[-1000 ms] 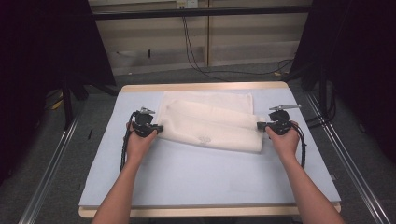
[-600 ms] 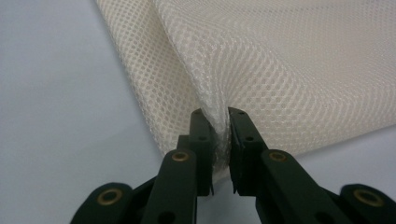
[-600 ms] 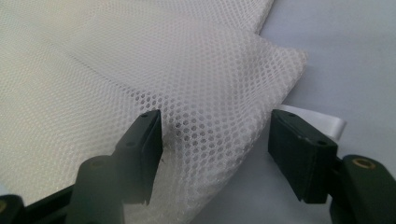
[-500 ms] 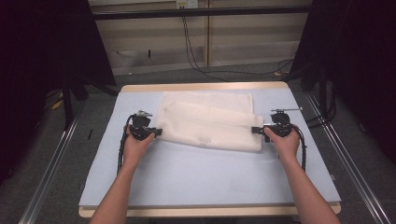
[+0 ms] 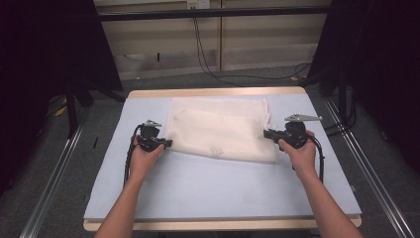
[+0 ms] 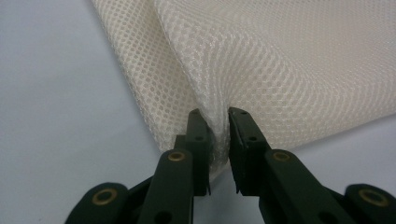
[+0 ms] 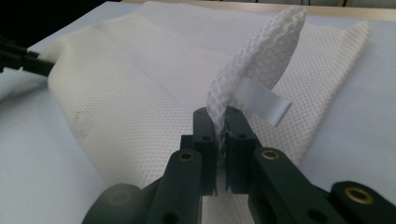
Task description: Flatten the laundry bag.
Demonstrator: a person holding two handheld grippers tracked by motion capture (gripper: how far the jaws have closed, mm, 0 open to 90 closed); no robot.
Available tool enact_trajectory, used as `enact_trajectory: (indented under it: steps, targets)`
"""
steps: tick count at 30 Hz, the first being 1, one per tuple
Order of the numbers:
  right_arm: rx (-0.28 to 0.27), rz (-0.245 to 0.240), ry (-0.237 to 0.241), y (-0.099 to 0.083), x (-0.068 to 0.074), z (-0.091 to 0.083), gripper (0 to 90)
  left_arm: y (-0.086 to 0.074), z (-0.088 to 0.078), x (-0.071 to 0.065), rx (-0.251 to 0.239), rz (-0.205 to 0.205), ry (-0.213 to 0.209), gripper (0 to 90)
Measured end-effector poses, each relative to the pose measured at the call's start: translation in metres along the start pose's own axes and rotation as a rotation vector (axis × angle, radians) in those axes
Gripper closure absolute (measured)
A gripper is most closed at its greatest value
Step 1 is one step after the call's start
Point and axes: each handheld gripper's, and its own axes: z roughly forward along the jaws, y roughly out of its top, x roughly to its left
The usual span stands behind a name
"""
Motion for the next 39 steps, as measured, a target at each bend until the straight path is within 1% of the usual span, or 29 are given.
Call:
enact_trajectory:
  steps: [1,3,4,5,7,9,10,11,12,13,15,16,17,19,22,23,25,26,27,28,29,31,32,33,34,35,37,38,39]
  targets:
    - [-0.003,-0.028,0.013,-0.001,0.003,-0.001,84.7,0.000,0.000,0.000,0.000,0.000,0.000,78.5]
    - [-0.016,-0.062,0.039,-0.003,0.011,-0.004,84.8,0.000,0.000,-0.001,0.001,-0.002,0.008,78.3]
    - [-0.016,-0.062,0.039,-0.003,0.011,-0.004,84.8,0.000,0.000,-0.001,0.001,-0.002,0.008,78.2]
    - [-0.015,-0.085,0.058,-0.006,0.017,-0.005,84.8,0.000,0.001,-0.002,0.000,-0.005,0.009,78.1]
    - [-0.015,-0.113,0.073,-0.009,0.023,-0.007,84.7,0.000,0.000,-0.003,0.019,0.020,0.017,78.1]
    - [-0.013,-0.119,0.092,-0.011,0.026,-0.007,84.7,0.000,0.000,-0.003,0.023,0.014,0.015,77.3]
    - [-0.013,-0.119,0.092,-0.011,0.026,-0.007,84.7,0.000,0.000,-0.003,0.023,0.014,0.015,76.6]
    - [-0.015,-0.119,0.108,-0.012,0.027,-0.008,84.7,0.000,0.001,-0.003,0.021,0.014,0.023,76.6]
    - [-0.015,-0.117,0.130,-0.015,0.028,-0.008,84.7,-0.001,0.002,-0.004,0.007,0.000,0.024,76.3]
    - [-0.006,-0.117,0.152,-0.021,0.029,-0.009,84.7,-0.001,0.001,-0.003,0.016,0.011,0.024,76.2]
    - [-0.008,-0.110,0.164,-0.025,0.030,-0.011,84.7,0.000,0.001,-0.004,0.023,0.011,0.021,76.0]
    - [0.000,-0.111,0.168,-0.027,0.030,-0.011,84.7,0.000,0.001,-0.003,0.021,0.009,0.017,75.8]
    - [0.003,-0.116,0.170,-0.028,0.032,-0.012,84.7,-0.001,0.001,-0.003,0.022,0.008,0.018,75.6]
    - [0.017,-0.156,0.181,-0.032,0.037,-0.013,84.6,-0.001,0.001,-0.004,0.021,0.007,0.019,74.6]
    - [0.027,-0.170,0.182,-0.036,0.041,-0.014,84.5,-0.001,0.001,-0.003,0.021,0.004,0.016,71.8]
    - [0.032,-0.177,0.187,-0.038,0.043,-0.015,84.4,-0.001,0.002,-0.003,0.009,-0.012,0.020,71.4]
    - [0.036,-0.183,0.189,-0.044,0.046,-0.018,84.3,-0.001,0.001,-0.002,0.011,-0.012,0.015,68.0]
    - [0.036,-0.183,0.189,-0.044,0.046,-0.018,84.3,-0.001,0.000,-0.002,0.008,-0.017,0.016,68.0]
    - [0.037,-0.181,0.191,-0.047,0.045,-0.021,84.2,0.000,-0.002,0.000,0.017,-0.012,0.015,62.5]
    - [0.037,-0.181,0.191,-0.047,0.045,-0.021,84.2,0.000,-0.002,0.000,0.017,-0.012,0.015,60.6]
    - [0.046,-0.171,0.192,-0.051,0.045,-0.023,84.3,0.000,-0.004,0.001,0.004,-0.025,0.014,56.2]
    - [0.057,-0.167,0.195,-0.055,0.044,-0.023,84.3,0.001,-0.007,0.003,-0.031,-0.046,0.033,50.1]
    - [0.057,-0.167,0.195,-0.055,0.044,-0.023,84.3,0.001,-0.007,0.003,-0.031,-0.046,0.033,47.7]
    - [0.061,-0.161,0.198,-0.057,0.044,-0.023,84.3,0.002,-0.010,0.004,-0.031,-0.046,0.028,47.7]
    - [0.076,-0.161,0.202,-0.060,0.045,-0.022,84.3,0.002,-0.011,0.004,-0.038,-0.053,0.025,41.7]
    - [0.076,-0.161,0.202,-0.060,0.045,-0.022,84.3,0.002,-0.011,0.003,-0.059,-0.071,0.019,41.7]
    - [0.083,-0.159,0.203,-0.062,0.045,-0.022,84.3,0.004,-0.014,0.001,-0.066,-0.071,0.017,38.1]
    - [0.086,-0.158,0.203,-0.063,0.045,-0.022,84.3,0.006,-0.016,0.000,-0.058,-0.061,0.001,38.1]
    - [0.091,-0.155,0.207,-0.065,0.045,-0.022,84.3,0.008,-0.016,-0.002,-0.069,-0.065,-0.002,35.9]
